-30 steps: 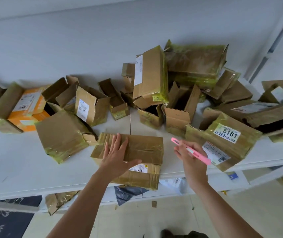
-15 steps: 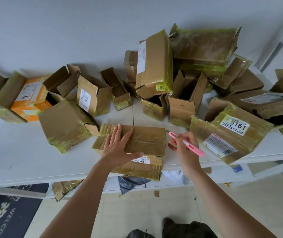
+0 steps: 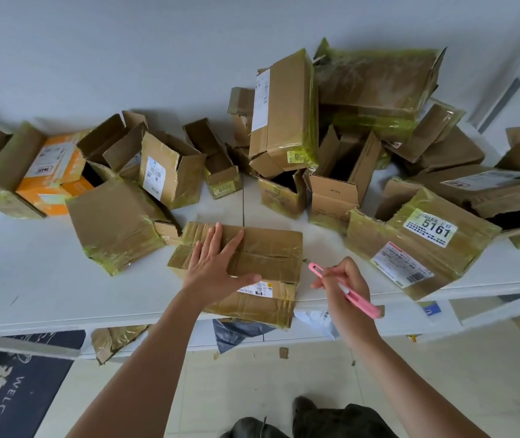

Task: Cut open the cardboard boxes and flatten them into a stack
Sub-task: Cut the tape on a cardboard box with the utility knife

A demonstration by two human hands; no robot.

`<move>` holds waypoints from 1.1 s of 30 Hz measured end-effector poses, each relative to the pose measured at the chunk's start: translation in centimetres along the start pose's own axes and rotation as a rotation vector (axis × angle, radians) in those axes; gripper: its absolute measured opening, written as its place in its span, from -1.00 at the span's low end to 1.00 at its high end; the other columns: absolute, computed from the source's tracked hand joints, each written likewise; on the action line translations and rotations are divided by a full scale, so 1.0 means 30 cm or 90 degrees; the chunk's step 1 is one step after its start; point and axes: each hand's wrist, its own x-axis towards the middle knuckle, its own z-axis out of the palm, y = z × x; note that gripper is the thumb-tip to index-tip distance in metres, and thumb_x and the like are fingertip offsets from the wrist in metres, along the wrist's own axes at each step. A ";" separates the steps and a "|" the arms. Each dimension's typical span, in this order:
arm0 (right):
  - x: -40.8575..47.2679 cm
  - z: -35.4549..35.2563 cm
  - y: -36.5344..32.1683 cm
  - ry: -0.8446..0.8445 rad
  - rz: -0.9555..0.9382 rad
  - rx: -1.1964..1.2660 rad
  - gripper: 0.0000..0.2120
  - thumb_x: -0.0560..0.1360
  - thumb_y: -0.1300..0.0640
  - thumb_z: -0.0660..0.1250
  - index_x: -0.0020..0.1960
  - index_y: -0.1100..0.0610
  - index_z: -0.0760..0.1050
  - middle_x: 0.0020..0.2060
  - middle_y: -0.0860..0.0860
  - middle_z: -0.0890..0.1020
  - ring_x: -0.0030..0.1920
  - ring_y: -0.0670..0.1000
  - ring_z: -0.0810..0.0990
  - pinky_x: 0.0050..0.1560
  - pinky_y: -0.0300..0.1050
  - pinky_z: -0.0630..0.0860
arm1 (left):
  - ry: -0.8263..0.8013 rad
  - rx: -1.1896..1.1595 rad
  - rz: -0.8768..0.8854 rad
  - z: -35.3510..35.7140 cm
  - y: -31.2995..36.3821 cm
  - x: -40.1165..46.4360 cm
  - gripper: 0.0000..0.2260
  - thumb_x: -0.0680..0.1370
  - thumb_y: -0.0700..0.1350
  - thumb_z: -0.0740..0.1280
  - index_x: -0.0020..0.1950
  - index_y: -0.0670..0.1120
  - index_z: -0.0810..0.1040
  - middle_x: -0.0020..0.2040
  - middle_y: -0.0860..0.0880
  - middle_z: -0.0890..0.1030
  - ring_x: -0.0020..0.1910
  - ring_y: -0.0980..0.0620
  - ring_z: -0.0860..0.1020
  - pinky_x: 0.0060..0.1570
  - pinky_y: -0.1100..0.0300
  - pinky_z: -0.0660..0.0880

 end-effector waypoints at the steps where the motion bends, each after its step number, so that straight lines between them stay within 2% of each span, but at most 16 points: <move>1: -0.012 -0.005 0.004 -0.008 -0.004 -0.004 -0.64 0.46 -0.12 0.28 -0.17 0.20 0.35 -0.32 0.08 0.66 -0.26 0.01 0.62 -0.22 -0.17 0.49 | -0.001 -0.001 -0.001 -0.001 0.000 0.000 -0.09 0.37 0.48 0.21 0.58 0.26 -0.16 0.58 0.02 -0.36 0.55 0.07 -0.37 0.53 0.05 -0.31; 2: -0.024 -0.014 0.010 -0.025 -0.010 -0.010 -0.67 0.50 -0.07 0.30 -0.17 0.20 0.34 -0.32 0.09 0.66 -0.31 -0.08 0.60 -0.29 -0.26 0.44 | -0.002 -0.003 -0.001 -0.001 0.001 0.001 -0.10 0.38 0.48 0.21 0.58 0.26 -0.16 0.58 0.02 -0.36 0.55 0.07 -0.37 0.53 0.05 -0.31; 4: -0.045 -0.034 0.021 -0.073 -0.008 -0.027 -0.78 0.60 0.18 0.29 -0.17 0.22 0.34 -0.31 0.11 0.65 -0.38 -0.19 0.55 -0.35 -0.39 0.38 | -0.004 -0.006 -0.003 -0.002 0.002 0.001 -0.07 0.33 0.52 0.16 0.58 0.26 -0.16 0.58 0.03 -0.36 0.55 0.08 -0.37 0.53 0.05 -0.31; 6: -0.051 -0.053 0.019 -0.074 -0.002 -0.032 -0.82 0.60 0.33 0.25 -0.16 0.23 0.35 -0.30 0.10 0.66 -0.33 -0.14 0.59 -0.32 -0.36 0.43 | -0.009 -0.002 -0.005 -0.004 0.004 0.000 -0.03 0.27 0.56 0.09 0.58 0.26 -0.16 0.58 0.03 -0.36 0.55 0.07 -0.37 0.53 0.05 -0.31; 9: 0.000 -0.050 0.003 0.028 0.002 0.007 -0.83 0.60 0.33 0.25 -0.16 0.21 0.36 -0.30 0.02 0.66 -0.29 0.00 0.57 -0.27 -0.18 0.46 | -0.005 -0.003 -0.003 -0.005 0.006 -0.003 -0.06 0.30 0.52 0.14 0.58 0.25 -0.16 0.58 0.02 -0.36 0.55 0.07 -0.37 0.54 0.04 -0.31; 11: 0.052 -0.023 -0.001 0.054 0.030 0.027 -0.84 0.61 0.26 0.25 -0.14 0.20 0.36 -0.28 0.02 0.67 -0.13 0.13 0.62 -0.05 0.01 0.53 | -0.001 -0.001 -0.002 -0.004 0.006 -0.006 -0.07 0.32 0.51 0.16 0.58 0.25 -0.15 0.58 0.02 -0.36 0.55 0.06 -0.37 0.54 0.04 -0.31; 13: 0.083 0.009 0.003 0.043 0.054 0.045 -0.85 0.62 0.23 0.25 -0.12 0.20 0.37 -0.26 0.04 0.67 -0.06 0.26 0.63 0.11 0.30 0.53 | 0.001 -0.001 -0.003 -0.002 0.004 -0.008 -0.06 0.30 0.52 0.13 0.58 0.25 -0.15 0.59 0.02 -0.36 0.55 0.06 -0.37 0.54 0.04 -0.31; 15: 0.085 0.027 0.004 0.038 0.069 0.047 -0.85 0.62 0.24 0.24 -0.10 0.25 0.36 -0.28 0.04 0.67 -0.06 0.16 0.66 0.15 0.34 0.50 | 0.002 -0.001 -0.005 -0.002 0.005 -0.007 -0.05 0.28 0.53 0.11 0.58 0.25 -0.15 0.59 0.01 -0.36 0.55 0.06 -0.37 0.54 0.03 -0.31; 18: 0.043 0.028 0.006 0.032 0.054 0.022 -0.84 0.62 0.23 0.25 -0.12 0.22 0.35 -0.30 0.06 0.66 -0.08 0.17 0.65 0.13 0.28 0.52 | -0.005 0.004 -0.006 -0.003 0.005 -0.004 -0.05 0.28 0.53 0.09 0.58 0.24 -0.16 0.58 0.01 -0.36 0.55 0.06 -0.36 0.54 0.03 -0.30; 21: -0.029 -0.010 0.010 -0.024 0.028 -0.013 -0.77 0.59 0.08 0.28 -0.15 0.17 0.34 -0.30 0.09 0.66 -0.16 0.18 0.63 -0.08 0.10 0.51 | -0.009 0.006 -0.006 -0.003 0.004 0.000 -0.05 0.28 0.53 0.10 0.58 0.24 -0.15 0.58 0.02 -0.36 0.55 0.06 -0.36 0.54 0.03 -0.30; 24: -0.065 -0.049 0.001 -0.073 0.021 -0.029 -0.81 0.62 0.26 0.24 -0.16 0.22 0.33 -0.30 0.09 0.67 -0.37 -0.13 0.58 -0.27 -0.28 0.44 | -0.006 0.010 -0.005 0.000 0.002 0.002 -0.04 0.27 0.54 0.07 0.58 0.25 -0.16 0.58 0.02 -0.36 0.55 0.06 -0.36 0.54 0.04 -0.30; 25: -0.055 -0.053 -0.004 -0.056 0.021 -0.022 -0.82 0.62 0.28 0.24 -0.16 0.23 0.33 -0.30 0.08 0.66 -0.42 -0.08 0.54 -0.29 -0.28 0.42 | -0.005 0.010 -0.004 0.002 0.000 0.003 -0.03 0.26 0.58 0.04 0.58 0.25 -0.16 0.58 0.02 -0.37 0.55 0.06 -0.36 0.53 0.05 -0.31; 27: -0.008 -0.041 -0.013 0.017 0.036 0.006 -0.83 0.61 0.26 0.24 -0.14 0.21 0.34 -0.29 0.04 0.66 -0.29 0.29 0.54 -0.21 0.05 0.52 | -0.002 0.008 -0.001 0.003 -0.003 0.005 0.02 0.20 0.67 -0.06 0.57 0.26 -0.18 0.58 0.03 -0.37 0.55 0.06 -0.37 0.52 0.05 -0.32; 29: 0.039 -0.006 -0.013 0.053 0.062 0.043 -0.83 0.62 0.26 0.23 -0.14 0.20 0.34 -0.28 0.01 0.67 -0.15 0.45 0.52 -0.01 0.42 0.52 | -0.005 0.010 -0.003 0.001 0.000 0.005 0.00 0.22 0.64 -0.03 0.57 0.26 -0.18 0.58 0.02 -0.38 0.55 0.06 -0.37 0.52 0.05 -0.32; 31: 0.052 0.028 -0.008 0.049 0.087 0.054 -0.84 0.62 0.26 0.23 -0.14 0.20 0.34 -0.29 0.01 0.66 -0.09 0.43 0.55 0.08 0.47 0.46 | -0.011 0.010 -0.006 -0.002 0.004 0.002 -0.05 0.27 0.55 0.06 0.58 0.25 -0.18 0.58 0.01 -0.38 0.55 0.06 -0.37 0.53 0.04 -0.32; 33: 0.037 0.036 0.001 0.041 0.090 0.048 -0.84 0.62 0.24 0.24 -0.13 0.20 0.34 -0.31 0.05 0.65 -0.07 0.27 0.61 0.15 0.39 0.49 | -0.014 0.012 -0.005 -0.003 0.006 0.002 -0.05 0.28 0.53 0.08 0.58 0.25 -0.18 0.58 0.02 -0.38 0.55 0.06 -0.38 0.53 0.04 -0.32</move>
